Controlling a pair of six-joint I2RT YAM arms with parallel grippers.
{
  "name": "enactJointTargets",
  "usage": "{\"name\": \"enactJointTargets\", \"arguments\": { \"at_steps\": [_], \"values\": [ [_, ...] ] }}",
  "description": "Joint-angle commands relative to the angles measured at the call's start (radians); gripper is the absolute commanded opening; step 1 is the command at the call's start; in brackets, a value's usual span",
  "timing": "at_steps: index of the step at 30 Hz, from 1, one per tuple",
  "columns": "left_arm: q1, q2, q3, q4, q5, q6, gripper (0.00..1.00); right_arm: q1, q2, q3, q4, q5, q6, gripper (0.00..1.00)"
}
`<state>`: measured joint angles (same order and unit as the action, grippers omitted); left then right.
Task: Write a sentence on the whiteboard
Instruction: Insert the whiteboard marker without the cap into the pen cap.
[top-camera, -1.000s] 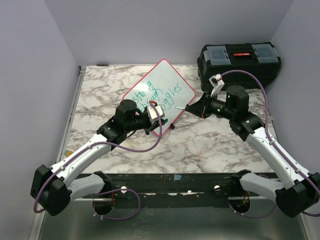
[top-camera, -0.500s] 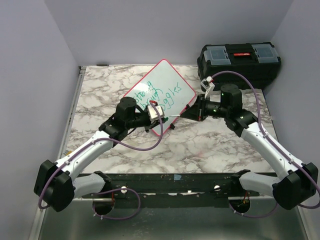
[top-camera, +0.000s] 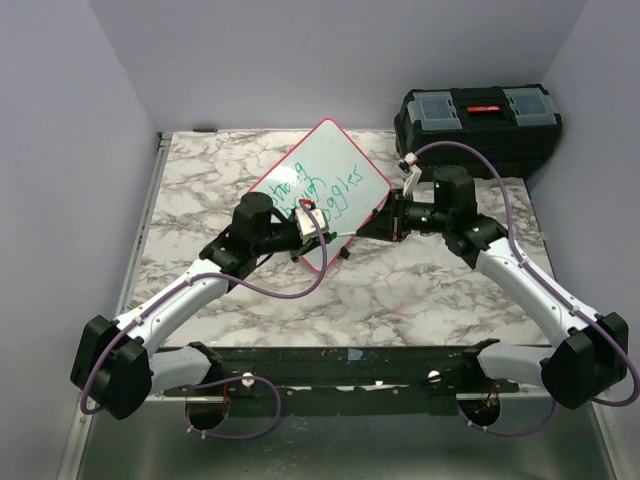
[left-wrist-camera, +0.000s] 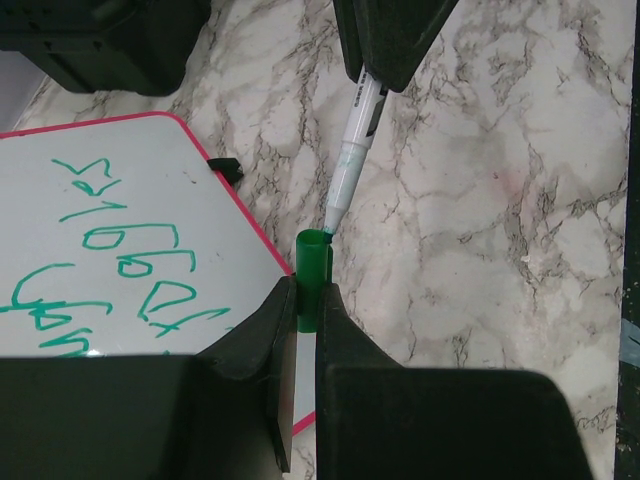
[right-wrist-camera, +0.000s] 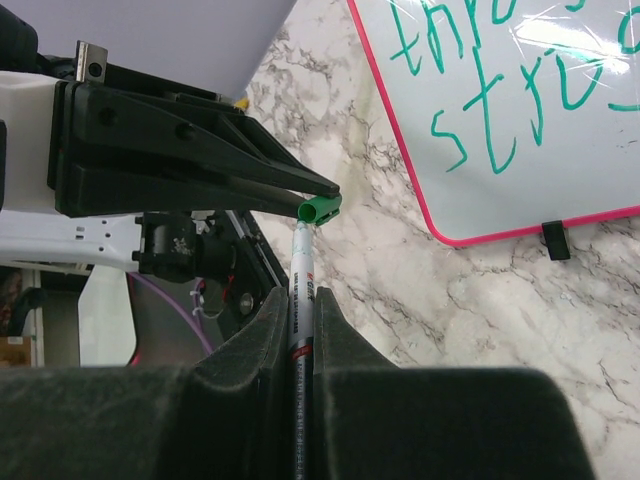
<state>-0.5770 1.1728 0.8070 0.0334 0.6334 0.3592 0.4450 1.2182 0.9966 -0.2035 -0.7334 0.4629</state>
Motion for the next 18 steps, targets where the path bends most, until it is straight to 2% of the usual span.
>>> {"name": "enactJointTargets", "arguments": {
  "at_steps": [1,18],
  "values": [
    [0.004,0.007,0.008,0.033,0.046,0.014,0.0,0.008,0.017,0.033,-0.007,-0.025,-0.007,0.01],
    [0.003,0.007,0.02,-0.003,0.065,0.018,0.0,0.032,0.07,0.076,-0.077,0.056,-0.041,0.01]
  ]
}}
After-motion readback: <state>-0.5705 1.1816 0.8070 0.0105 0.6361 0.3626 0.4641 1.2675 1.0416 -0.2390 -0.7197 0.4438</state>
